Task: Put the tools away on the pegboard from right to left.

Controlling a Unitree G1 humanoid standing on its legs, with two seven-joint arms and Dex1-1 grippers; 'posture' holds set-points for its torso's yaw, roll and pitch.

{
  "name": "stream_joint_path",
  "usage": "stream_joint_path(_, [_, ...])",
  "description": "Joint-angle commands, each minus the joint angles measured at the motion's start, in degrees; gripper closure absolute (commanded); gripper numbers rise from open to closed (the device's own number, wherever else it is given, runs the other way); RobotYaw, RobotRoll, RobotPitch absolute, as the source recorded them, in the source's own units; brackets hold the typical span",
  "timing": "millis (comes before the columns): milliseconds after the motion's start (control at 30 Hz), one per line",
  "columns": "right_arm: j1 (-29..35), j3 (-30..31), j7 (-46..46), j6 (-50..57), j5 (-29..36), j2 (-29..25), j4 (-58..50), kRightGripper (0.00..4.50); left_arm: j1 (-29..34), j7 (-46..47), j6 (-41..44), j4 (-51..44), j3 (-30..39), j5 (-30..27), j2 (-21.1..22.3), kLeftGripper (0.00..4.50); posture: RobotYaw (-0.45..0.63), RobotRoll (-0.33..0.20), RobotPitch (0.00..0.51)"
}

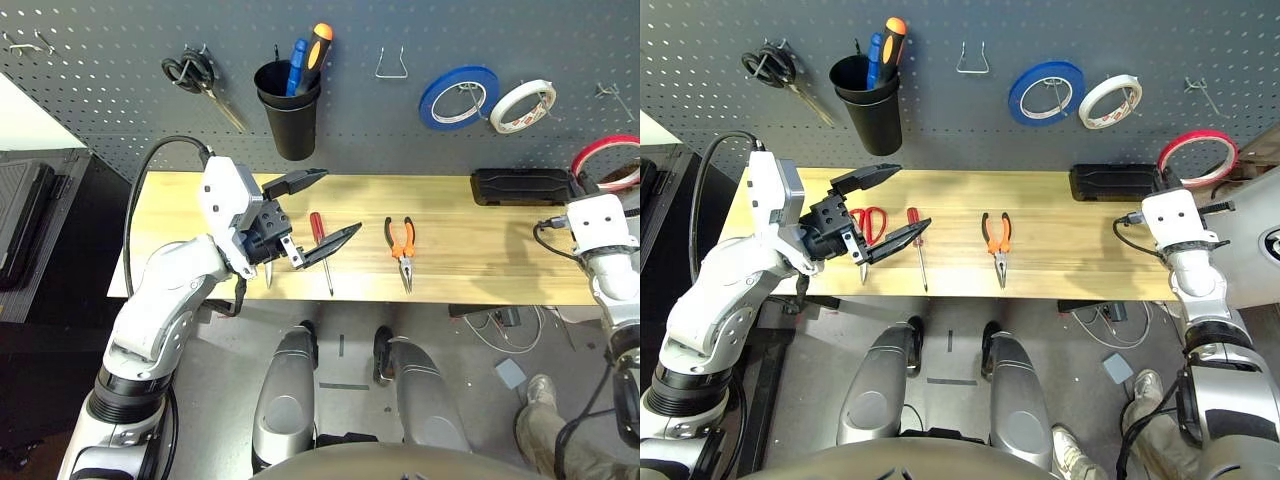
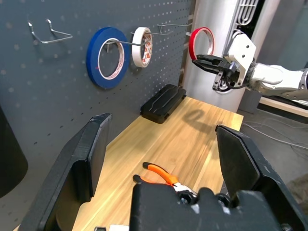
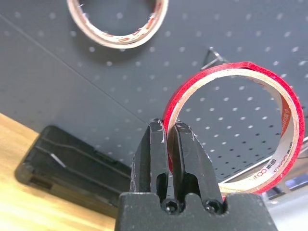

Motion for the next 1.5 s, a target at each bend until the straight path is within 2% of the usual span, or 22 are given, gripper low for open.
stream_joint_path(33, [-0.5,-1.0,-1.3,0.4,0.3,-1.8,0.2,4.48,-0.2,-1.1,0.0,0.9,-0.8,0.0,0.3,0.0,0.27,0.0,0.25])
stream_joint_path(333, [-9.9,-0.4,2.6,6.8,1.7,-2.1,4.1,4.48,-2.1,-1.8,-0.5,2.8,-1.5,0.4,-0.4,0.0,0.26,0.0,0.246])
stream_joint_path(567, [-18.8,-0.4,6.3,16.5,2.2,-0.5,8.8,4.48,-2.3,-1.6,-0.3,2.6,-1.8,0.7,-0.4,0.0,0.27,0.0,0.245])
stream_joint_path(833, [-26.4,-0.6,5.7,27.0,2.5,1.5,12.3,4.48,-1.8,-0.9,0.8,1.2,-1.3,0.7,0.4,0.0,0.3,0.0,0.25])
stream_joint_path(933, [-27.2,-0.6,4.9,27.8,2.4,1.9,12.5,4.48,-1.5,-0.7,1.2,0.6,-1.2,0.6,0.7,0.0,0.31,0.0,0.252])
stream_joint_path(1033, [-26.3,-0.4,2.1,23.7,1.9,2.6,11.7,3.69,-1.1,-0.5,1.7,0.0,-1.1,0.5,1.1,0.0,0.31,0.0,0.255])
stream_joint_path(1367, [-15.3,0.8,-5.2,4.0,-0.1,4.1,7.1,0.09,-0.8,-0.2,2.7,-0.7,-1.2,0.2,1.5,0.0,0.31,0.0,0.265])
stream_joint_path(1500, [-10.6,0.6,-5.6,0.0,0.2,4.4,4.0,0.03,-0.6,-0.5,2.7,-0.5,-1.1,0.1,1.7,0.0,0.3,0.0,0.268])
